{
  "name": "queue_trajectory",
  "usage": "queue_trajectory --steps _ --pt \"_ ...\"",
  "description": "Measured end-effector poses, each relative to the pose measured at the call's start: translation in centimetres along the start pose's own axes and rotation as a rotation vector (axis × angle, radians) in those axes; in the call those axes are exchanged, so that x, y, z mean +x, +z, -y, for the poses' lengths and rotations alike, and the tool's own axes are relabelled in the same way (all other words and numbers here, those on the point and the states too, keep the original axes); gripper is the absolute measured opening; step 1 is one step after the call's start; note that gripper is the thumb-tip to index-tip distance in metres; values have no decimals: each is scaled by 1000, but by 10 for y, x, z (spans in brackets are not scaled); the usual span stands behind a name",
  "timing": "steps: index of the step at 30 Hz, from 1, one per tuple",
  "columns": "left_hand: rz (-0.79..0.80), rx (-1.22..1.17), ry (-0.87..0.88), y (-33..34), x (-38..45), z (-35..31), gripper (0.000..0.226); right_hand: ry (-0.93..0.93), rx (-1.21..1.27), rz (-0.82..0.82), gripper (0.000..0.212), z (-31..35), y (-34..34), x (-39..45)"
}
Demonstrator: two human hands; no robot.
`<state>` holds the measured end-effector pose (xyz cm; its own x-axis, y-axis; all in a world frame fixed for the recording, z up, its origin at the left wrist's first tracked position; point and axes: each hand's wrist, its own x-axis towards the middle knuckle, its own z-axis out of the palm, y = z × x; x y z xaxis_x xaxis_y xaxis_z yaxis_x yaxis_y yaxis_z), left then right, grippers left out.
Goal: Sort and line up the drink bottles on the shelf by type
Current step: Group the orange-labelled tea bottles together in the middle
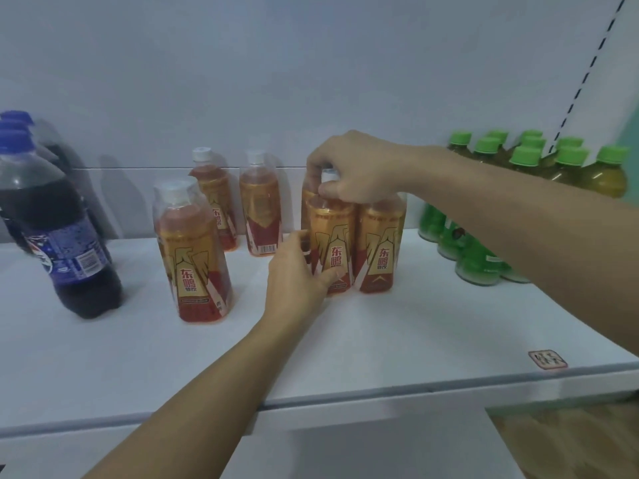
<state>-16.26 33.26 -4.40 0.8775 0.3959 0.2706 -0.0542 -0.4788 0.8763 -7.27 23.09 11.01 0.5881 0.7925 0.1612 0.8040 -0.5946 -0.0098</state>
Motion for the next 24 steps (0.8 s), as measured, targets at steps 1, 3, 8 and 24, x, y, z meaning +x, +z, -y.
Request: queue_trajectory --steps 1,3,8,24 --pt "19 8 1 0 1 0 63 3 -24 29 9 3 -5 1" --pt "74 13 -4 -5 2 0 70 -6 -46 35 9 11 -17 9" --pt "85 53 -88 -26 7 17 86 -57 -74 -102 31 37 -29 69" --pt "-145 -109 -363 -17 50 21 79 -46 101 131 32 16 -11 136"
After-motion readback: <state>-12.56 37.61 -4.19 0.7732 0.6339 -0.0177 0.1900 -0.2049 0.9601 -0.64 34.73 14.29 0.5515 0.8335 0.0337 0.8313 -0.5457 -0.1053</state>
